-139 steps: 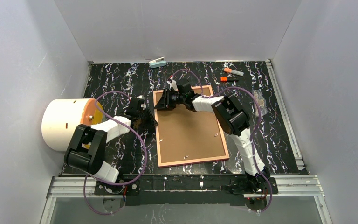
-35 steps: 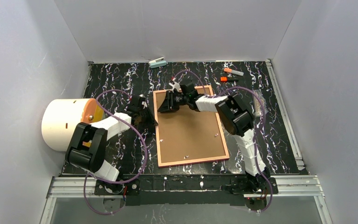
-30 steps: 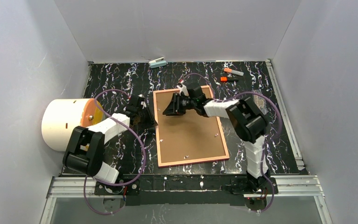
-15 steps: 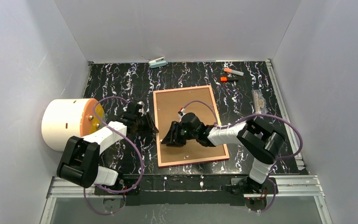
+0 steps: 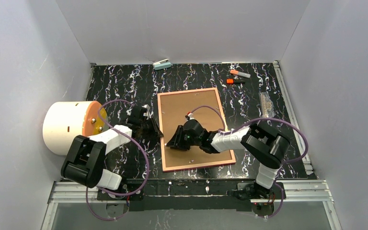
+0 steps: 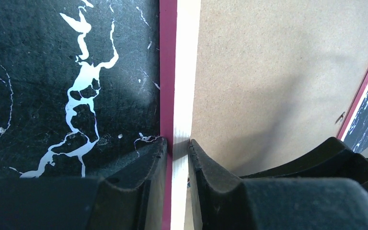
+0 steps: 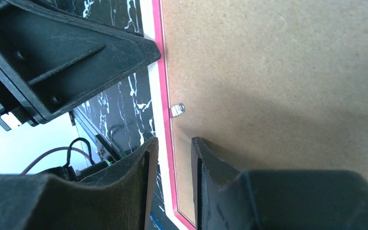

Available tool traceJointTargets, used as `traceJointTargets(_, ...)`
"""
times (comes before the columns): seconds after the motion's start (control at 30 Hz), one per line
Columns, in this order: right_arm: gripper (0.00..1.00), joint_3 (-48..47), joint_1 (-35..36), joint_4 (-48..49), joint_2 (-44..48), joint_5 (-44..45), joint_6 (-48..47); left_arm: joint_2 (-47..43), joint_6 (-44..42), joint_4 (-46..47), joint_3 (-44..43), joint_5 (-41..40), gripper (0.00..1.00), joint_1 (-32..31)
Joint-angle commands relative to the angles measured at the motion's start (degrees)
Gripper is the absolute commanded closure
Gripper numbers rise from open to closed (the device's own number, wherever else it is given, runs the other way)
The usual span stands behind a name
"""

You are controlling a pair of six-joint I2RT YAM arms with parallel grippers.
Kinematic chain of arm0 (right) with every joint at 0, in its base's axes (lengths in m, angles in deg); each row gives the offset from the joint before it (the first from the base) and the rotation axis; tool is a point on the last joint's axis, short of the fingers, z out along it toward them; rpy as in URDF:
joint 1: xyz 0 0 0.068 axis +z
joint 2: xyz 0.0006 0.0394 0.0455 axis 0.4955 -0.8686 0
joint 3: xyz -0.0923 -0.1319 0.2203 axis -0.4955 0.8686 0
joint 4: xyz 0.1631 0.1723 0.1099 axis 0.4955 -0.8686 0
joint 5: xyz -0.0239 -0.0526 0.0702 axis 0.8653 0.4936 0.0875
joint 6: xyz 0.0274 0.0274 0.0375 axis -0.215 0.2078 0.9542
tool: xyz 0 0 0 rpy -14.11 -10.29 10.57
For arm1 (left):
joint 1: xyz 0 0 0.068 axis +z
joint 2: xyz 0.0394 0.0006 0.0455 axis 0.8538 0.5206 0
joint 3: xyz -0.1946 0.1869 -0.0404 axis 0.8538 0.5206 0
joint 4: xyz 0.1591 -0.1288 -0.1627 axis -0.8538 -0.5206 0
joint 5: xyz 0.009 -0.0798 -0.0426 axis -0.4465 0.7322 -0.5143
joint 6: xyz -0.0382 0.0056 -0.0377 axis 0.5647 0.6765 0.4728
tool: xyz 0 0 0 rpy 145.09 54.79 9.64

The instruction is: Put the photo into the frame

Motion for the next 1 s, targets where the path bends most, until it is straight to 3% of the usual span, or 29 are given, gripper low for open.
traceJointTargets(0.0, 0.60, -1.6, 0.8, 2.2, -2.1, 1.7, 1.1, -0.4, 0.0, 1.6, 1.9, 1.4, 0.81, -0.2)
traceJointTargets(0.97, 0.62, -3.0, 2.0, 8.2, -8.9, 4.9, 3.8, -1.2, 1.6, 4.9, 5.0, 2.0, 0.84, -0.2)
